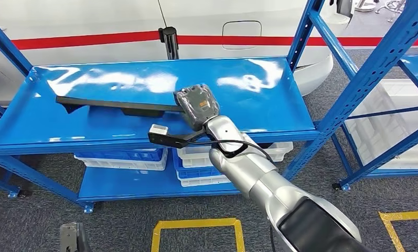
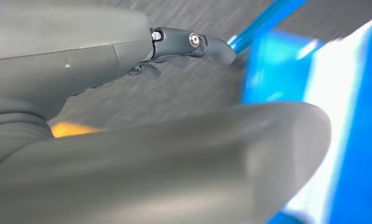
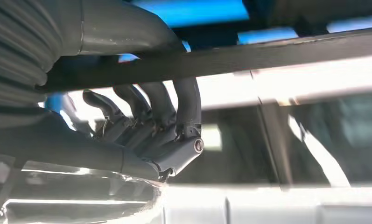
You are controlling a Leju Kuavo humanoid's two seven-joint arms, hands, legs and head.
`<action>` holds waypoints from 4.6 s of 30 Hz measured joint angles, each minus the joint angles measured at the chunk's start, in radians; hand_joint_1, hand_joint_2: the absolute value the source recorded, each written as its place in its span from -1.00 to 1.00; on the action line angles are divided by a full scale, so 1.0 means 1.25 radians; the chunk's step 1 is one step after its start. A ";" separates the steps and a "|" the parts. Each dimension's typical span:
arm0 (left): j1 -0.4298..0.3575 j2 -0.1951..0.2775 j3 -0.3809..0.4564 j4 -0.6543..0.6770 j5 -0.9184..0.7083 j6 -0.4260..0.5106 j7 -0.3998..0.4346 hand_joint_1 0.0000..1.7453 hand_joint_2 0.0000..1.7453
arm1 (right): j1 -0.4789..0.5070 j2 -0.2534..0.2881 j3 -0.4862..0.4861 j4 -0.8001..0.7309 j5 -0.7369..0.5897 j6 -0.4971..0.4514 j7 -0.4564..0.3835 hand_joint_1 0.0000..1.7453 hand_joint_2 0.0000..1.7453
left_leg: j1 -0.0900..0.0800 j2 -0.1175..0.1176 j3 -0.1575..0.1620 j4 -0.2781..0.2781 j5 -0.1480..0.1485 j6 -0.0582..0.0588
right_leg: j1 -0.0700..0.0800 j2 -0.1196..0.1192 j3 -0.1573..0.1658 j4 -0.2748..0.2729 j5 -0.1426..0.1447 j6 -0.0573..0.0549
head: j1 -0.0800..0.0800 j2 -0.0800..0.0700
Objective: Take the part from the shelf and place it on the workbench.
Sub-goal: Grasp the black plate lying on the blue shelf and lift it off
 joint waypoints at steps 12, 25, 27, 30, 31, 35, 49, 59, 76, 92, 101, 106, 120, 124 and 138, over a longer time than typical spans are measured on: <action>0.010 -0.003 0.043 -0.002 0.002 0.046 -0.113 -1.00 1.00 | -0.012 -0.060 -0.047 -0.319 -0.006 -0.082 -0.092 1.00 1.00 | -0.001 0.000 0.000 0.000 0.000 0.000 | 0.000 0.000 0.000 0.000 0.000 0.000 | 0.000 0.000; 0.011 -0.002 0.049 -0.002 -0.052 0.085 0.117 -1.00 1.00 | 0.057 -0.097 -0.052 -0.468 -0.027 -0.085 -0.098 1.00 1.00 | -0.002 0.000 0.000 0.003 0.000 0.010 | -0.008 0.000 0.003 -0.006 0.005 0.007 | -0.001 0.000; 0.011 -0.002 0.044 -0.002 -0.067 0.085 0.146 -1.00 1.00 | 0.067 -0.096 -0.052 -0.468 -0.027 -0.091 -0.097 1.00 1.00 | 0.001 0.003 0.009 -0.014 0.012 0.022 | -0.006 -0.001 0.002 -0.005 0.002 0.012 | -0.001 0.000; 0.009 -0.003 0.038 -0.002 -0.076 0.080 0.167 -1.00 1.00 | 0.078 -0.099 -0.051 -0.468 -0.026 -0.102 -0.091 1.00 1.00 | 0.006 0.009 0.017 -0.038 0.027 0.031 | -0.007 -0.004 -0.038 0.084 -0.048 0.012 | 0.004 0.000; 0.010 -0.004 0.037 -0.002 -0.077 0.076 0.172 -1.00 1.00 | 0.084 -0.101 -0.051 -0.467 -0.026 -0.103 -0.089 1.00 1.00 | 0.006 0.009 0.016 -0.038 0.029 0.031 | -0.010 -0.004 -0.061 0.139 -0.070 0.013 | 0.004 0.000; 0.011 -0.006 0.035 -0.002 -0.081 0.066 0.181 -1.00 1.00 | 0.110 -0.108 -0.051 -0.465 -0.025 -0.105 -0.087 1.00 1.00 | 0.018 0.010 0.010 -0.035 0.033 0.017 | -0.032 -0.007 -0.059 0.156 -0.059 0.051 | 0.004 0.000; 0.024 -0.006 0.032 -0.001 -0.098 0.022 0.192 -1.00 1.00 | 0.139 -0.103 -0.046 -0.466 -0.010 -0.105 -0.084 1.00 1.00 | 0.017 0.006 -0.087 0.240 -0.124 -0.010 | -0.008 0.001 -0.045 0.026 0.022 -0.018 | -0.005 0.000; 0.023 -0.007 0.019 -0.001 -0.116 0.030 0.197 -1.00 1.00 | 0.139 -0.096 -0.047 -0.464 0.034 -0.107 -0.070 1.00 1.00 | -0.015 0.011 0.054 -0.011 -0.037 0.050 | 0.006 -0.002 -0.086 0.039 0.042 0.002 | -0.002 0.000; 0.024 -0.017 0.017 -0.001 -0.124 0.043 0.206 -1.00 1.00 | 0.137 -0.041 -0.038 -0.451 0.074 -0.097 -0.052 1.00 1.00 | -0.003 0.012 -0.084 0.105 -0.046 -0.010 | -0.016 -0.009 0.029 -0.011 -0.009 -0.022 | -0.004 0.000; 0.023 -0.019 0.015 -0.002 -0.139 0.049 0.204 -1.00 1.00 | 0.139 -0.042 -0.033 -0.437 0.073 -0.098 -0.052 1.00 1.00 | -0.011 0.013 0.033 -0.020 -0.005 0.044 | -0.006 -0.010 -0.100 0.142 -0.048 0.001 | 0.001 0.000; 0.023 -0.020 0.015 -0.002 -0.144 0.052 0.204 -1.00 1.00 | 0.141 -0.041 -0.033 -0.425 0.072 -0.102 -0.059 1.00 1.00 | -0.022 0.015 -0.034 -0.012 0.052 0.029 | 0.004 -0.011 0.077 -0.020 -0.043 0.009 | 0.000 0.000; 0.024 -0.018 0.014 -0.001 -0.143 0.055 0.205 -1.00 1.00 | 0.141 -0.034 -0.033 -0.422 0.073 -0.103 -0.060 1.00 1.00 | -0.012 0.009 -0.073 0.065 -0.009 0.006 | -0.014 -0.012 0.056 -0.030 -0.015 -0.019 | -0.002 0.000; 0.030 -0.017 0.014 -0.001 -0.140 0.065 0.204 -1.00 1.00 | 0.141 -0.025 -0.033 -0.419 0.074 -0.100 -0.061 1.00 1.00 | 0.000 0.004 0.020 0.004 -0.012 0.026 | -0.006 -0.011 -0.044 0.027 0.015 0.021 | 0.003 0.000; 0.030 -0.018 0.016 -0.001 -0.140 0.066 0.204 -1.00 1.00 | 0.142 -0.028 -0.033 -0.419 0.074 -0.100 -0.060 1.00 1.00 | -0.008 0.008 -0.021 0.003 0.021 0.043 | -0.007 -0.011 -0.106 0.222 -0.099 0.008 | 0.006 0.000; 0.035 -0.020 0.018 -0.001 -0.141 0.066 0.205 -1.00 1.00 | 0.141 -0.014 -0.033 -0.419 0.079 -0.100 -0.057 1.00 1.00 | -0.006 0.004 -0.135 0.169 -0.050 -0.006 | -0.009 -0.015 0.054 -0.041 0.000 -0.032 | 0.000 0.000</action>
